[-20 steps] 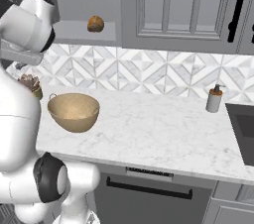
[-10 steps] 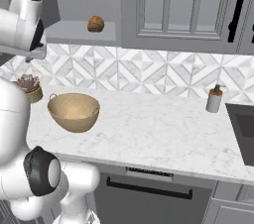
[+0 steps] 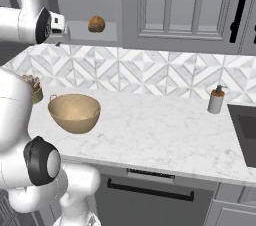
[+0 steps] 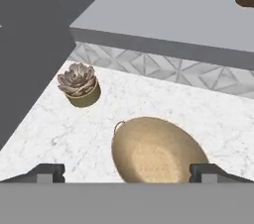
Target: Open the cabinet, pick up the bread from the cabinet and place it in the basket. Then move the basket to the dining counter.
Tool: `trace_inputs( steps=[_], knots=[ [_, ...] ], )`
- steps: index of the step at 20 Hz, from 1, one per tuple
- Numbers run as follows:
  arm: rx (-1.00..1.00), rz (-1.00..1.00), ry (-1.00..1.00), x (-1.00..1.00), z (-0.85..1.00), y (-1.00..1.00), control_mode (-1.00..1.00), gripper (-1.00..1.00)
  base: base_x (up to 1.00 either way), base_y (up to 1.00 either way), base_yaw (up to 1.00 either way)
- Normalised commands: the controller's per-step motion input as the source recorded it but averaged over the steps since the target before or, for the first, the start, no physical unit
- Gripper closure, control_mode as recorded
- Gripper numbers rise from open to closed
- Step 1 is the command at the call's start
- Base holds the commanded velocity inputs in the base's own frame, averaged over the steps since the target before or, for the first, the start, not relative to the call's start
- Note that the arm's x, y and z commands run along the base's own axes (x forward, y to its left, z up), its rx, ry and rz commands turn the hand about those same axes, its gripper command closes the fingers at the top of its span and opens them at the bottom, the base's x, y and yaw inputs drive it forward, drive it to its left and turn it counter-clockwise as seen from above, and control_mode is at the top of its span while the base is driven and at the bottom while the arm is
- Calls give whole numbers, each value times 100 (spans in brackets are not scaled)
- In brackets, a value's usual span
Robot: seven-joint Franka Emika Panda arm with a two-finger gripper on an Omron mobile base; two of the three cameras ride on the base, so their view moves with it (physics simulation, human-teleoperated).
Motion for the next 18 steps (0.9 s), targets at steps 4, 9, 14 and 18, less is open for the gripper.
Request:
trace_inputs(
  steps=[4, 9, 14, 18],
  knots=[
    [-4, -17, -11, 78, 44, -66, -100, -100, 0, 0, 0],
    [-3, -14, -13, 66, 10, -44, -100, -100, 0, 0, 0],
    [-3, -13, -9, 78, 0, -21, -100, -100, 0, 0, 0],
    [0, -10, -10, 72, 2, -19, -100, -100, 0, 0, 0]
  ],
)
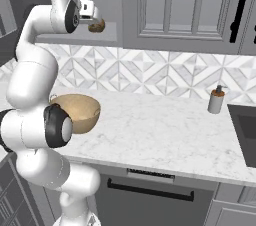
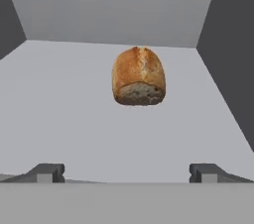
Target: Open the cabinet, pick up the bread from the cabinet and place it in the basket. Then move the basket to the dining counter.
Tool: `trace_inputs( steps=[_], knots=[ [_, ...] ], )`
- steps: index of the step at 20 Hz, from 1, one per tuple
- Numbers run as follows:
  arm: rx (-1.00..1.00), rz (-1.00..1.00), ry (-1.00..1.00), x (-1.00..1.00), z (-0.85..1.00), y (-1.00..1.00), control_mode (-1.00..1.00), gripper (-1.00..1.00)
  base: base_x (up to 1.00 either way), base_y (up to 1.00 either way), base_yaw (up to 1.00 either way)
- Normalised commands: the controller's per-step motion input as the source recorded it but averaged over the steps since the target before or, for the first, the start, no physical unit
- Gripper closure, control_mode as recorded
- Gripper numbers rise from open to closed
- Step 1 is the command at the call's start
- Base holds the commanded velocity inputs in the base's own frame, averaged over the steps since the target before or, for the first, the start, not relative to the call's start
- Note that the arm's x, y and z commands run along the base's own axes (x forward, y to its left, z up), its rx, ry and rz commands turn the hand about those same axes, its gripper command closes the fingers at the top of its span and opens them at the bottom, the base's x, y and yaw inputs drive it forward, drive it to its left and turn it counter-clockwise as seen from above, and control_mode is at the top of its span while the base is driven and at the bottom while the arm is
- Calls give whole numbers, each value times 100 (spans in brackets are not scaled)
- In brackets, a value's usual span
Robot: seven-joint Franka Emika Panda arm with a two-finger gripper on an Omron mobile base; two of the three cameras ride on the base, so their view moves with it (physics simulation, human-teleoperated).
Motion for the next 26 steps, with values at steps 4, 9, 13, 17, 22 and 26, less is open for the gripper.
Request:
trace_inputs(
  steps=[4, 9, 13, 17, 22, 26],
  knots=[
    [0, -2, -11, 60, 0, -4, -100, -100, 0, 0, 0],
    [0, 0, -6, 54, 0, 0, -100, -100, 0, 0, 0],
    [0, 0, -2, 37, -1, -5, -100, -100, 0, 0, 0],
    [0, 0, 0, 28, -3, -2, -100, -100, 0, 0, 0],
    [0, 0, 0, 27, -22, 0, -100, -100, 0, 0, 0],
    [0, 0, 0, 31, -8, 0, -100, -100, 0, 0, 0]
  ],
)
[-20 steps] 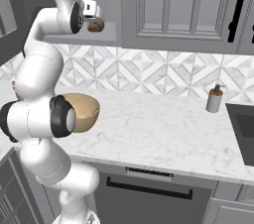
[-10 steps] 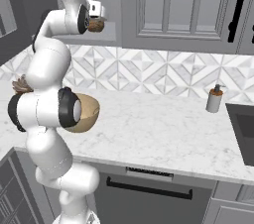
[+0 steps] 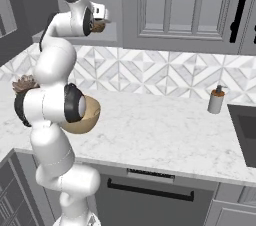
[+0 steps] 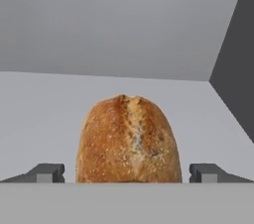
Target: Open the cabinet, pick up the bread from the cabinet and place it in the basket. Then move the basket to the dining counter.
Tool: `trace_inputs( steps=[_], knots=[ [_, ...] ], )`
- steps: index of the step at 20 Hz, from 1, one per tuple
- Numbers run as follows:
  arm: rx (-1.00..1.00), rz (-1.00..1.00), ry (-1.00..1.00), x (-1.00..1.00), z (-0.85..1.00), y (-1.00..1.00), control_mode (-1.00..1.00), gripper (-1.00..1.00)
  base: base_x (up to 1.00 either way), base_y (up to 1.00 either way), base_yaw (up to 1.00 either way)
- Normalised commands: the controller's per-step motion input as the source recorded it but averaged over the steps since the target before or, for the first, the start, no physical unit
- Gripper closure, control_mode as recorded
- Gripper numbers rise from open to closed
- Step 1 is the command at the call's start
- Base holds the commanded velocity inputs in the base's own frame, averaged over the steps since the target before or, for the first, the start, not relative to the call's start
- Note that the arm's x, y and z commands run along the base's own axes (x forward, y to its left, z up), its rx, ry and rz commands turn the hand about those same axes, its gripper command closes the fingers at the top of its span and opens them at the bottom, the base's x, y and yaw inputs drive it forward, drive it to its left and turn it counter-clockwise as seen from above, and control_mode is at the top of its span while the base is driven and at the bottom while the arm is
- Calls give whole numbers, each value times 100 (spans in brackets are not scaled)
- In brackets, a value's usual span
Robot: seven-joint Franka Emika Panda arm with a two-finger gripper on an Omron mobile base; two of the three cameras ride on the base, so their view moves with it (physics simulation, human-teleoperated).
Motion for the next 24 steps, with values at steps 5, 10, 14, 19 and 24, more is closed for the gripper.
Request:
trace_inputs(
  steps=[5, 10, 14, 19, 24],
  knots=[
    [0, 0, 0, 27, -1, 0, -100, -100, 0, 0, 0],
    [0, 1, 0, 30, -7, 0, -100, -100, 0, 0, 0],
    [0, 2, 0, 11, -16, 0, -100, 100, 0, 0, 0],
    [0, 1, 0, -26, -17, 12, -100, 100, 0, 0, 0],
    [0, 0, -4, -98, -22, 38, -100, 100, 0, 0, 0]
  ],
)
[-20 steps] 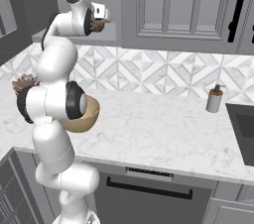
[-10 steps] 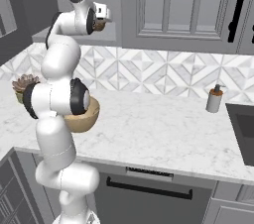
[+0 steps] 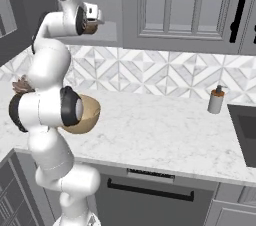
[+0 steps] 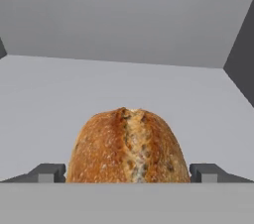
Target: Open the cabinet, pick up the bread from the cabinet and place it in the basket. Then move the basket to the dining counter.
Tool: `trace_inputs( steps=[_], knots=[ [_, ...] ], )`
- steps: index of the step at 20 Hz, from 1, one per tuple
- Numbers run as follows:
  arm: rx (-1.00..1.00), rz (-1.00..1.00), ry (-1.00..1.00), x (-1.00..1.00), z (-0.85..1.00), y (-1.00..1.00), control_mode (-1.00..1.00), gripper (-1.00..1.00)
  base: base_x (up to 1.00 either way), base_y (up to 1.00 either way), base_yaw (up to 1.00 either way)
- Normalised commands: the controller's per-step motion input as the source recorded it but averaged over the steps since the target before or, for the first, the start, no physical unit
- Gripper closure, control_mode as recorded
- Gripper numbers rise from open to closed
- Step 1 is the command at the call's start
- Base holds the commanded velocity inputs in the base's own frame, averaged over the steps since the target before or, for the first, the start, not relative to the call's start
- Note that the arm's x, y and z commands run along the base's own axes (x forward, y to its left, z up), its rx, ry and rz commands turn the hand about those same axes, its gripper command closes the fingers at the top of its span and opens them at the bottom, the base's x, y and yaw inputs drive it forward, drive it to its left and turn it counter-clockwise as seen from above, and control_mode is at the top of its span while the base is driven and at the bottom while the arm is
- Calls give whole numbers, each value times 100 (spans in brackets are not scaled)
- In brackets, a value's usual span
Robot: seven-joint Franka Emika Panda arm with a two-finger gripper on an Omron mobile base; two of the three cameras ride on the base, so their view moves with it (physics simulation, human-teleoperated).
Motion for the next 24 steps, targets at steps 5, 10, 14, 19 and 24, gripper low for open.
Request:
trace_inputs(
  steps=[5, 10, 14, 19, 24],
  knots=[
    [0, 0, -7, -100, 0, 17, -100, 100, 0, 0, 0],
    [1, 0, 7, -100, 6, 0, -100, 100, 0, 0, 0],
    [2, 0, 17, -100, 0, 0, -100, 100, 0, 0, 0],
    [2, 0, 22, -100, -3, 0, -100, 100, 0, 0, 0],
    [1, 0, 22, -100, -71, 0, -100, 100, 0, 0, 0]
  ],
)
